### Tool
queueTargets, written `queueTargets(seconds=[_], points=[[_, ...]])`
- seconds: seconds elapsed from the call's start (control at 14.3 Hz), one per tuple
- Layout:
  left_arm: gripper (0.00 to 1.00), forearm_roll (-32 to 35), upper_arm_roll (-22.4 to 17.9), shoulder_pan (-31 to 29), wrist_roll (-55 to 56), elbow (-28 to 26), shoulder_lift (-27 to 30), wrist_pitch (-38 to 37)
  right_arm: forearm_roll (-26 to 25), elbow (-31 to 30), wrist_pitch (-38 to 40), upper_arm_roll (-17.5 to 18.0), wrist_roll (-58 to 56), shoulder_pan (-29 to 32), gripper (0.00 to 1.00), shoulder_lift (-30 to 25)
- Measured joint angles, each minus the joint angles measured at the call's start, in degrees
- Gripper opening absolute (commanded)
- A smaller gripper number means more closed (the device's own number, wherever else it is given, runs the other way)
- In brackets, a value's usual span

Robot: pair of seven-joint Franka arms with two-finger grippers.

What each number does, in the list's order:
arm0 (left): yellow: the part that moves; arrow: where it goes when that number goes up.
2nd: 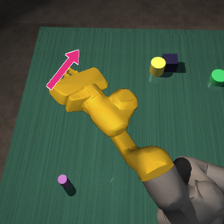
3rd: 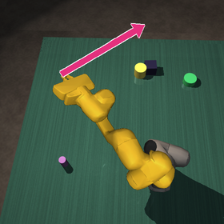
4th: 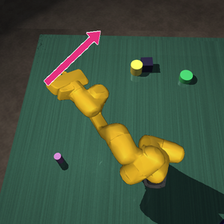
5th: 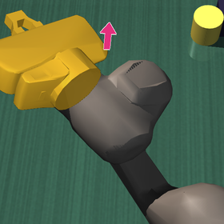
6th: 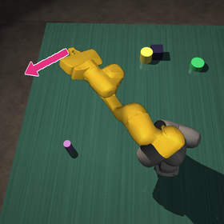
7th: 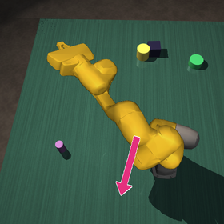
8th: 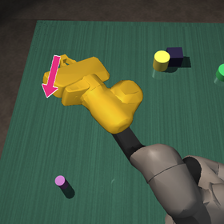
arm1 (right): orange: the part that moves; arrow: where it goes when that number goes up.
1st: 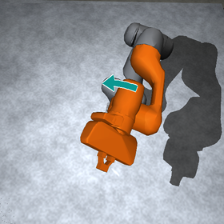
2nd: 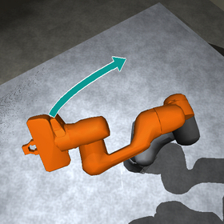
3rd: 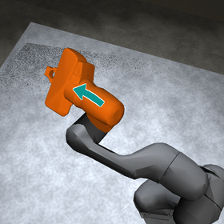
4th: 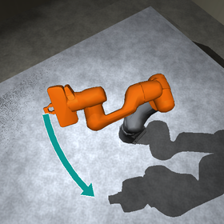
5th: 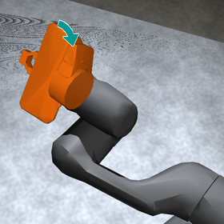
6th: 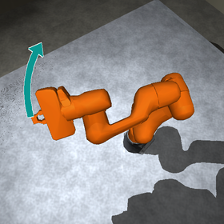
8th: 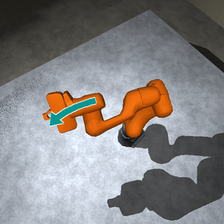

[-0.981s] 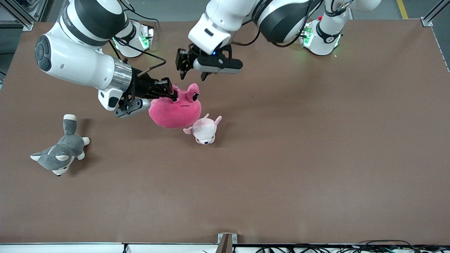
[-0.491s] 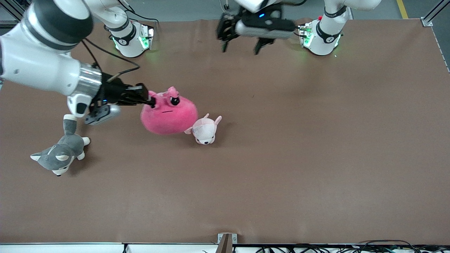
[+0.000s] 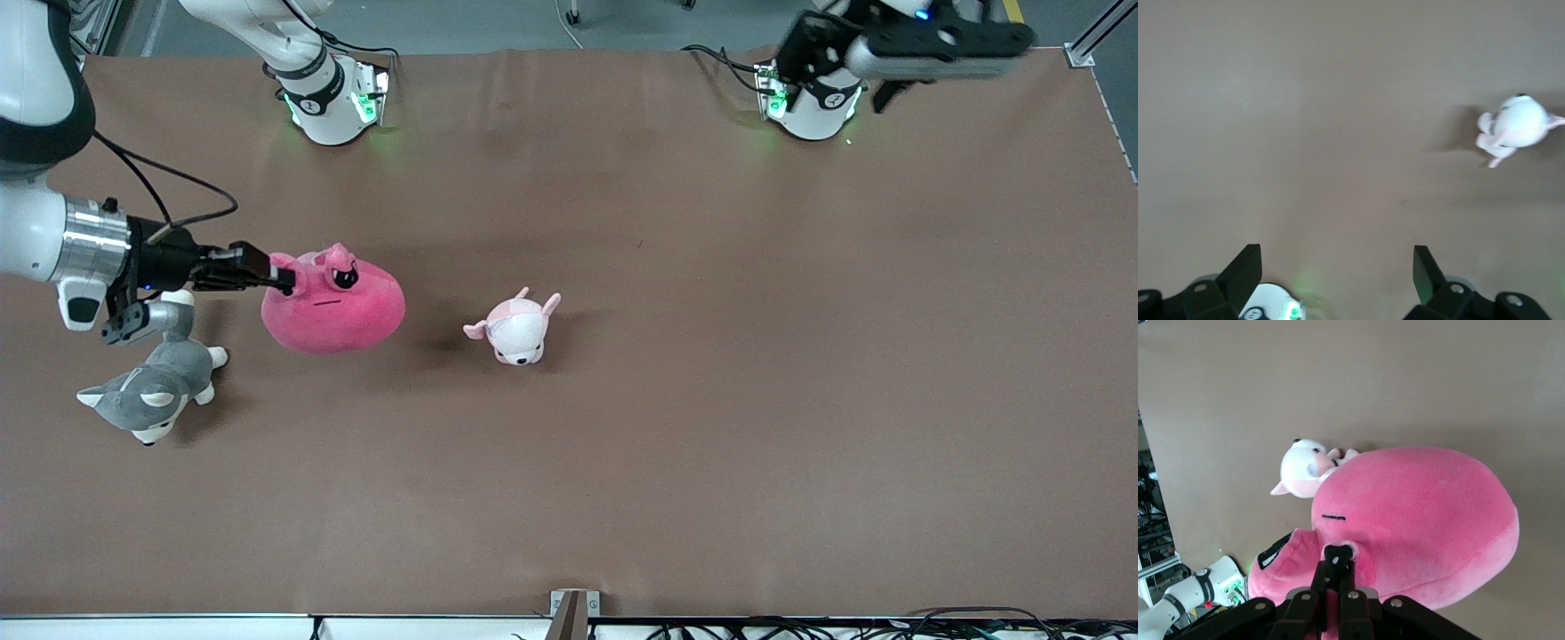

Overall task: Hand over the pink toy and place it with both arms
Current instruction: 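Open the left gripper and withdraw it while the right gripper carries plush, then lower the pink plush beside the grey cat and open the right gripper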

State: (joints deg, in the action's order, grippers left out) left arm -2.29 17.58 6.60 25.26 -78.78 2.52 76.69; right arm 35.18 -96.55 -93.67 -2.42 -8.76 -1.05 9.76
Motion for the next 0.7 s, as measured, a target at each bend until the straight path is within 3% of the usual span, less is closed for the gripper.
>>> queueTargets(seconds=[0.35, 0.7], points=[[1.00, 0.01, -0.15, -12.08, -10.95, -2.36, -3.10, 4.57, -0.56, 2.71, -0.38, -0.03, -0.03, 2.90, 0.01, 8.49], [1.00, 0.13, -0.09, -14.32, -12.78, -2.37, -5.82, 8.46, -0.57, 5.88, -0.43, -0.03, -0.03, 3.97, 0.00, 15.62]])
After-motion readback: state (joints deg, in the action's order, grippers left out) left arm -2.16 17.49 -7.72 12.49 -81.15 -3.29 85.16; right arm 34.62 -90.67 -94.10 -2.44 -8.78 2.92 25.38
